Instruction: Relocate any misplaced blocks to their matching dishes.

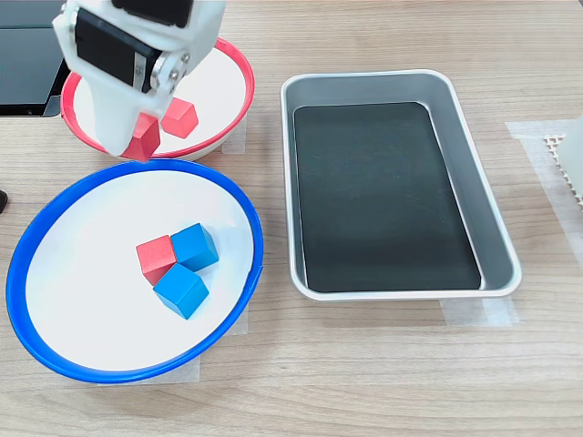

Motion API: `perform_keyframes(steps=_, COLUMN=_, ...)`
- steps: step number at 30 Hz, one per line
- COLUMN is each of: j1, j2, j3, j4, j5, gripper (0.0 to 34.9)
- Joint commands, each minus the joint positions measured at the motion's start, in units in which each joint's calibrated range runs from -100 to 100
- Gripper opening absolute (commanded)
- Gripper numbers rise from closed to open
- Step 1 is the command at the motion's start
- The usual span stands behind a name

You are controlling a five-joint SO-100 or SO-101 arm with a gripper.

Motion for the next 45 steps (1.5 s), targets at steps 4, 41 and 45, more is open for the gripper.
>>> perform_keyframes(steps=4, j1=6.36, j2=-0.45, j3=-1.56, j4=-0.67, j5=-2.54, gripper=0.4)
perform_keyframes(steps=41, j1=9.37, j2=11.83, j3=-11.76, j4=-1.74, j5=0.0, gripper=11.1)
perform_keyframes(steps=45, j1=9.37, j2=11.06, j3=-13.22, j4=-1.74, j5=0.0, gripper=10.4)
